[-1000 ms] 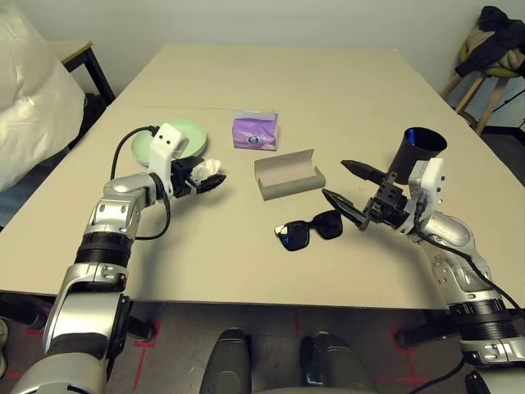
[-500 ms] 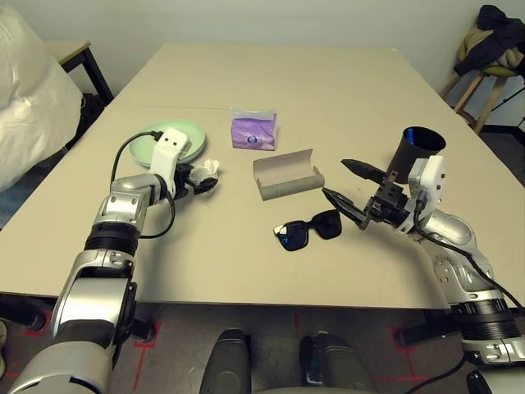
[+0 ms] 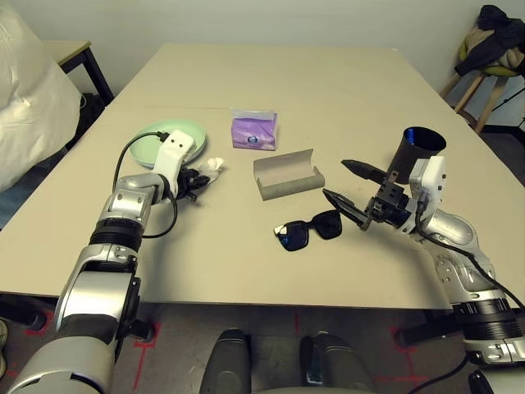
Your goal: Organize and tidy the items on the table.
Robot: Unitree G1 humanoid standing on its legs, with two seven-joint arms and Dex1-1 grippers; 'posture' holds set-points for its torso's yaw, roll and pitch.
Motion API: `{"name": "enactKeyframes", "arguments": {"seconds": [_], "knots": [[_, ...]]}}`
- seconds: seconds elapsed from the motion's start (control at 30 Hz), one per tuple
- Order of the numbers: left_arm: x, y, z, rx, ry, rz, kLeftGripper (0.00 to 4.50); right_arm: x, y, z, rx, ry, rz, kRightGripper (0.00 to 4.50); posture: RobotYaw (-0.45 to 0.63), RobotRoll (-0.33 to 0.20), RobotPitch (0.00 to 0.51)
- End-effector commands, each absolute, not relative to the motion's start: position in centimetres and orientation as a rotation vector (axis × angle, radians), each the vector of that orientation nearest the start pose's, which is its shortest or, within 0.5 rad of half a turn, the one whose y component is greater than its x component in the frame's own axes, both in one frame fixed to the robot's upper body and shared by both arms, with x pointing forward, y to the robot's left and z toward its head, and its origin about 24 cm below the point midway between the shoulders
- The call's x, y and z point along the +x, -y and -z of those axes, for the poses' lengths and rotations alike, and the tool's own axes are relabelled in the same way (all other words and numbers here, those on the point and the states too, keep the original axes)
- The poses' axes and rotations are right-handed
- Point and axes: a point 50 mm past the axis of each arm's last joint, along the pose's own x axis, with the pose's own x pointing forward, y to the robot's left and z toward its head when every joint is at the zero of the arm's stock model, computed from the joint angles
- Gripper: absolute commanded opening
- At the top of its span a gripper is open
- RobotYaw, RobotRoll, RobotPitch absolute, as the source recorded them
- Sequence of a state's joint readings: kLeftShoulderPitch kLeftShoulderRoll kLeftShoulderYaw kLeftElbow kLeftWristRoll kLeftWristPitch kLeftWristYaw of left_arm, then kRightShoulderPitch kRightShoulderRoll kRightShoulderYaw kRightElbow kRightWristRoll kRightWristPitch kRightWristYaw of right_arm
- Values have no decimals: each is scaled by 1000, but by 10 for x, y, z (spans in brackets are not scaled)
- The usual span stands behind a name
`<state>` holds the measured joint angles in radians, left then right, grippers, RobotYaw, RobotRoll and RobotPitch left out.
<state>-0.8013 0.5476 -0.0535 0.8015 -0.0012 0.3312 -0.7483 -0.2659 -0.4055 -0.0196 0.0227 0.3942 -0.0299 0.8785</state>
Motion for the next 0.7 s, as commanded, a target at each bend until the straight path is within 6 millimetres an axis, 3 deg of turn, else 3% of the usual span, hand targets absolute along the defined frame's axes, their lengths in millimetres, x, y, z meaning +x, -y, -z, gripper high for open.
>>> {"name": "enactKeyframes", "arguments": {"seconds": [0.03, 0.17, 0.53, 0.7], "knots": [[368, -236, -115, 298, -431, 518, 31, 279, 177, -124, -133, 251, -908, 4500, 166, 0, 42], [368, -237, -126, 241, -367, 486, 31, 280, 177, -124, -131, 253, -906, 4500, 168, 0, 42], [387, -249, -196, 55, -126, 298, 31, 286, 173, -128, -108, 270, -883, 4500, 190, 0, 40], [398, -255, -215, 27, -57, 190, 31, 290, 170, -132, -80, 291, -843, 4500, 188, 0, 39]]}}
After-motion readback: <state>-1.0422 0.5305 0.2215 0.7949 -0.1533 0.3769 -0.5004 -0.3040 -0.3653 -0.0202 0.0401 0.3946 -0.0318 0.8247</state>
